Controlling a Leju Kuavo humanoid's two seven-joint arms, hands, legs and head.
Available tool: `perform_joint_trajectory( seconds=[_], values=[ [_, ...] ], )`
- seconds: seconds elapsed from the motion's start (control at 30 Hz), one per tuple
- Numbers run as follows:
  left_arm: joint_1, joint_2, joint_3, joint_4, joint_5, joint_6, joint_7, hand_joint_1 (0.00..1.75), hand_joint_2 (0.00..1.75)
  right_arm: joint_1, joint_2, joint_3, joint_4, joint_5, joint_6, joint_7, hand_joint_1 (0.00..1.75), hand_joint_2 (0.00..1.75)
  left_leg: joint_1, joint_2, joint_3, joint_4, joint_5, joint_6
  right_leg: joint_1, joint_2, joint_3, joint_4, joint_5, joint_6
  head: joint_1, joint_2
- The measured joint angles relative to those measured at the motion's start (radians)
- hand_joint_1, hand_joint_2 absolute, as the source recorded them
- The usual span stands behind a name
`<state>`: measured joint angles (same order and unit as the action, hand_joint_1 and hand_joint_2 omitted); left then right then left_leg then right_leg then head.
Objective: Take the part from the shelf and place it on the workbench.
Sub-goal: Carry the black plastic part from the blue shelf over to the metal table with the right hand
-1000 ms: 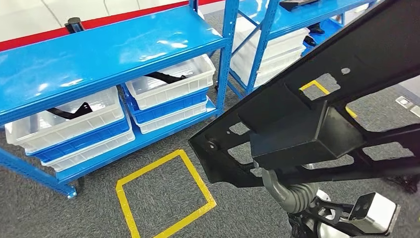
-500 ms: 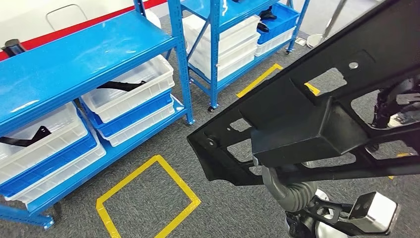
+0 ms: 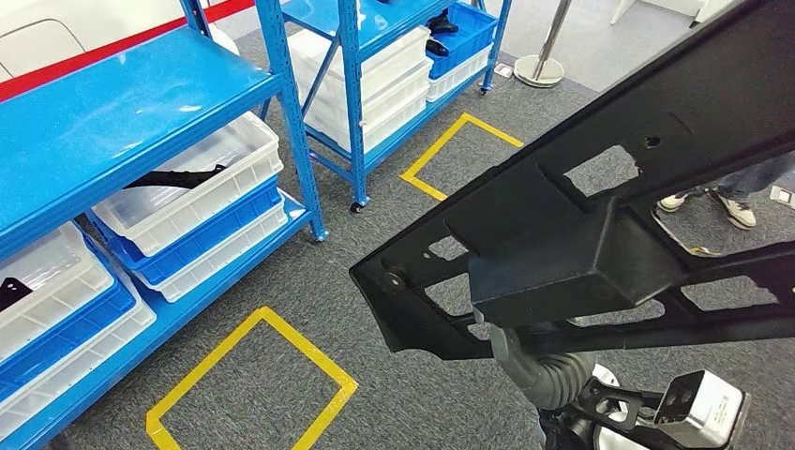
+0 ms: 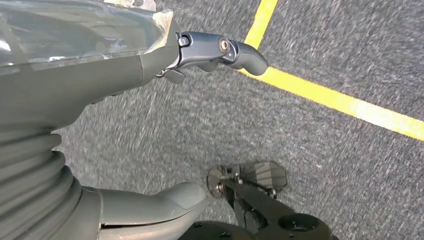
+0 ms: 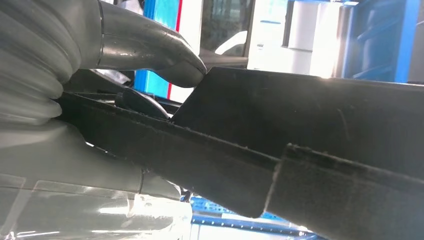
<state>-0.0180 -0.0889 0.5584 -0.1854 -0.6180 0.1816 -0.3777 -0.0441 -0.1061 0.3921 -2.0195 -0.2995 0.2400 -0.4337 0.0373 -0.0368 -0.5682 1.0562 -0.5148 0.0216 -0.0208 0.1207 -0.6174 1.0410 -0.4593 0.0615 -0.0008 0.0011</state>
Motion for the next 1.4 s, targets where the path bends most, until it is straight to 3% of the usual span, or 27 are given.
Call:
perform_joint_trajectory(
  seconds=[0.1, 0.17, 0.23, 0.27, 0.3, 0.33, 0.37, 0.4, 0.47, 0.53, 0.57, 0.6, 0.67, 0.73, 0.8, 0.83, 0.87, 0.93, 1.0, 1.03, 1.1, 1.13, 1.2, 1.23, 1.27, 1.33, 1.4],
  values=[
    [0.0, 0.0, 0.0, 0.0, 0.0, 0.0, 0.0, 0.0, 1.75, 0.0, 0.0, 0.0, 0.0, 0.0, 0.0, 0.0, 1.75, 1.75, 0.0, 0.0, 0.0, 0.0, 0.0, 0.0, 0.0, -0.001, 0.0, 0.0, 0.0, 0.0, 0.0, 0.0],
    [0.0, 0.0, 0.0, 0.0, 0.0, 0.0, 0.0, 0.0, 1.75, 0.0, 0.0, -0.001, 0.0, 0.0, 0.0, 0.0, 1.75, 1.75, -0.001, 0.001, 0.001, -0.001, 0.0, 0.001, 0.002, -0.015, -0.002, 0.005, -0.002, 0.0, 0.001, 0.0],
    [0.001, -0.001, 0.002, 0.0, 0.0, -0.001, -0.001, 0.0, 1.75, -0.001, 0.0, -0.001, 0.0, 0.0, 0.0, -0.001, 1.75, 1.75, -0.005, 0.023, 0.0, -0.002, 0.0, 0.007, 0.007, -0.065, -0.049, 0.102, -0.044, -0.005, 0.008, 0.0],
    [0.002, -0.002, 0.005, 0.0, 0.0, -0.001, -0.002, 0.0, 1.75, -0.001, 0.0, -0.001, 0.0, 0.0, 0.0, -0.001, 1.75, 1.75, -0.006, 0.047, 0.0, -0.002, 0.0, 0.01, 0.007, -0.09, -0.079, 0.163, -0.066, -0.002, 0.011, 0.0],
    [0.002, -0.003, 0.008, 0.0, 0.001, 0.0, -0.002, 0.0, 1.75, -0.001, 0.0, -0.001, 0.0, -0.001, 0.002, -0.001, 1.75, 1.75, -0.009, 0.078, 0.001, -0.003, -0.002, 0.01, 0.006, -0.132, -0.071, 0.157, -0.067, 0.002, 0.014, 0.0],
    [0.002, -0.004, 0.011, 0.0, 0.002, 0.002, -0.002, 0.0, 1.75, -0.001, 0.0, -0.001, 0.0, -0.002, 0.007, -0.001, 1.75, 1.75, -0.012, 0.109, 0.006, -0.005, -0.004, 0.004, 0.008, -0.151, -0.048, 0.119, -0.052, 0.003, 0.014, 0.0],
    [0.002, -0.005, 0.013, 0.0, 0.004, 0.006, -0.002, 0.0, 1.75, -0.002, 0.0, -0.002, 0.001, -0.005, 0.012, -0.001, 1.75, 1.75, -0.014, 0.139, 0.014, -0.009, -0.008, -0.006, 0.008, -0.162, -0.011, 0.051, -0.024, 0.0, 0.013, 0.0],
    [0.001, -0.006, 0.015, 0.0, 0.007, 0.009, -0.002, 0.0, 1.75, -0.004, 0.0, -0.002, 0.001, -0.008, 0.017, -0.001, 1.75, 1.75, -0.014, 0.146, 0.02, -0.008, -0.016, -0.016, 0.007, -0.168, 0.026, -0.018, 0.0, -0.009, 0.011, 0.0],
    [0.0, -0.006, 0.018, 0.001, 0.01, 0.012, -0.003, 0.0, 1.75, -0.009, 0.001, -0.003, 0.001, -0.014, 0.021, -0.001, 1.75, 1.75, -0.012, 0.107, 0.005, 0.045, -0.059, -0.026, -0.001, -0.133, 0.029, -0.027, 0.01, -0.034, 0.005, 0.0],
    [0.002, -0.005, 0.019, 0.002, 0.01, 0.015, -0.003, 0.0, 1.75, -0.012, 0.003, -0.003, 0.002, -0.018, 0.021, -0.001, 1.75, 1.75, -0.011, 0.051, -0.054, 0.172, -0.125, -0.025, -0.002, -0.11, 0.028, -0.028, 0.011, -0.045, 0.0, 0.0],
    [0.003, -0.005, 0.019, 0.003, 0.01, 0.016, -0.003, 0.0, 1.75, -0.013, 0.005, -0.002, 0.003, -0.02, 0.021, 0.0, 1.75, 1.75, -0.011, 0.039, -0.082, 0.227, -0.143, -0.026, 0.0, -0.097, 0.028, -0.027, 0.011, -0.047, -0.002, 0.0],
    [0.005, -0.005, 0.019, 0.004, 0.01, 0.018, -0.003, 0.0, 1.75, -0.012, 0.005, -0.002, 0.004, -0.021, 0.02, 0.001, 1.75, 1.75, -0.011, 0.034, -0.098, 0.252, -0.142, -0.026, 0.001, -0.082, 0.029, -0.027, 0.011, -0.047, -0.002, 0.0],
    [0.006, -0.004, 0.019, 0.004, 0.01, 0.019, -0.006, 0.0, 1.75, -0.012, 0.005, -0.003, 0.006, -0.023, 0.02, 0.002, 1.75, 1.75, -0.01, 0.028, -0.076, 0.191, -0.085, -0.023, 0.002, -0.053, 0.032, -0.026, 0.011, -0.047, -0.002, 0.0],
    [0.006, -0.001, 0.019, 0.004, 0.009, 0.019, -0.01, 0.0, 1.75, -0.012, 0.005, -0.004, 0.007, -0.025, 0.019, 0.0, 1.75, 1.75, -0.005, -0.022, -0.022, 0.064, -0.019, -0.019, 0.004, -0.027, 0.03, -0.019, 0.009, -0.043, -0.002, 0.0],
    [0.007, 0.0, 0.019, 0.005, 0.006, 0.019, -0.015, 0.0, 1.75, -0.012, 0.005, -0.006, 0.008, -0.026, 0.019, -0.003, 1.75, 1.75, -0.006, -0.062, 0.004, -0.001, 0.001, -0.014, 0.003, -0.003, 0.02, -0.014, 0.011, -0.032, 0.0, 0.0],
    [0.007, 0.001, 0.019, 0.006, 0.005, 0.019, -0.017, 0.0, 1.75, -0.012, 0.005, -0.008, 0.009, -0.026, 0.018, -0.005, 1.75, 1.75, -0.01, -0.06, 0.005, -0.006, -0.001, -0.011, 0.002, 0.009, 0.014, -0.014, 0.013, -0.023, 0.0, 0.0],
    [0.006, 0.001, 0.02, 0.006, 0.003, 0.02, -0.018, 0.0, 1.75, -0.011, 0.004, -0.011, 0.009, -0.026, 0.016, -0.006, 1.75, 1.75, -0.013, -0.044, 0.007, -0.009, 0.002, -0.005, -0.001, 0.021, 0.008, -0.016, 0.017, -0.015, 0.001, 0.0],
    [0.004, 0.001, 0.02, 0.006, -0.001, 0.024, -0.017, 0.0, 1.75, -0.01, 0.004, -0.018, 0.009, -0.025, 0.013, -0.007, 1.75, 1.75, -0.013, -0.015, 0.015, -0.023, 0.011, 0.01, 0.001, -0.011, -0.008, 0.002, 0.012, -0.006, 0.004, 0.0],
    [0.003, 0.001, 0.02, 0.006, -0.007, 0.031, -0.011, 0.0, 1.75, -0.012, 0.004, -0.025, 0.009, -0.024, 0.01, -0.008, 1.75, 1.75, -0.013, 0.017, 0.021, -0.032, 0.015, 0.02, 0.004, -0.077, -0.055, 0.09, -0.027, -0.008, 0.01, 0.0],
    [0.003, 0.0, 0.02, 0.006, -0.01, 0.034, -0.007, 0.0, 1.75, -0.013, 0.004, -0.027, 0.009, -0.023, 0.008, -0.008, 1.75, 1.75, -0.014, 0.034, 0.021, -0.033, 0.015, 0.022, 0.004, -0.096, -0.09, 0.157, -0.055, -0.009, 0.012, 0.0],
    [0.003, 0.0, 0.02, 0.006, -0.012, 0.035, -0.003, 0.0, 1.75, -0.012, 0.004, -0.029, 0.009, -0.023, 0.003, -0.008, 1.75, 1.75, -0.015, 0.067, 0.021, -0.034, 0.013, 0.02, -0.003, -0.107, -0.142, 0.255, -0.084, -0.002, 0.013, 0.0],
    [0.002, 0.0, 0.02, 0.006, -0.012, 0.036, -0.002, 0.0, 1.75, -0.011, 0.003, -0.03, 0.009, -0.023, 0.001, -0.008, 1.75, 1.75, -0.014, 0.082, 0.022, -0.034, 0.011, 0.017, -0.009, -0.111, -0.141, 0.255, -0.079, 0.007, 0.012, 0.0],
    [0.001, -0.001, 0.02, 0.006, -0.012, 0.035, -0.002, 0.0, 1.75, -0.011, 0.003, -0.032, 0.009, -0.023, 0.0, -0.008, 1.75, 1.75, -0.009, 0.108, 0.03, -0.033, 0.004, 0.007, -0.021, -0.135, -0.078, 0.142, -0.032, 0.033, 0.013, 0.0],
    [0.001, 0.0, 0.02, 0.006, -0.012, 0.031, 0.003, 0.0, 1.75, -0.012, 0.002, -0.032, 0.009, -0.023, 0.0, -0.008, 1.75, 1.75, -0.009, 0.119, 0.033, -0.033, -0.001, -0.001, -0.023, -0.161, -0.036, 0.073, -0.01, 0.042, 0.014, 0.0],
    [0.001, 0.002, 0.02, 0.006, -0.014, 0.024, 0.011, 0.0, 1.75, -0.013, 0.003, -0.032, 0.01, -0.023, 0.0, -0.008, 1.75, 1.75, -0.01, 0.128, 0.036, -0.032, -0.007, -0.01, -0.022, -0.179, -0.006, 0.02, 0.007, 0.042, 0.013, 0.0],
    [-0.002, 0.005, 0.018, 0.007, -0.025, 0.006, 0.04, 0.0, 1.75, -0.016, 0.003, -0.033, 0.01, -0.023, 0.0, -0.008, 1.75, 1.75, -0.013, 0.145, 0.044, -0.037, -0.014, -0.026, -0.013, -0.191, 0.013, -0.013, 0.015, 0.024, 0.01, 0.0],
    [-0.006, 0.004, 0.012, 0.008, -0.045, -0.007, 0.067, 0.0, 1.75, -0.017, 0.002, -0.034, 0.011, -0.022, -0.003, -0.008, 1.75, 1.75, -0.006, 0.156, 0.055, -0.044, -0.018, -0.039, -0.01, -0.165, 0.011, -0.015, 0.016, 0.002, 0.007, 0.0]
  ],
)
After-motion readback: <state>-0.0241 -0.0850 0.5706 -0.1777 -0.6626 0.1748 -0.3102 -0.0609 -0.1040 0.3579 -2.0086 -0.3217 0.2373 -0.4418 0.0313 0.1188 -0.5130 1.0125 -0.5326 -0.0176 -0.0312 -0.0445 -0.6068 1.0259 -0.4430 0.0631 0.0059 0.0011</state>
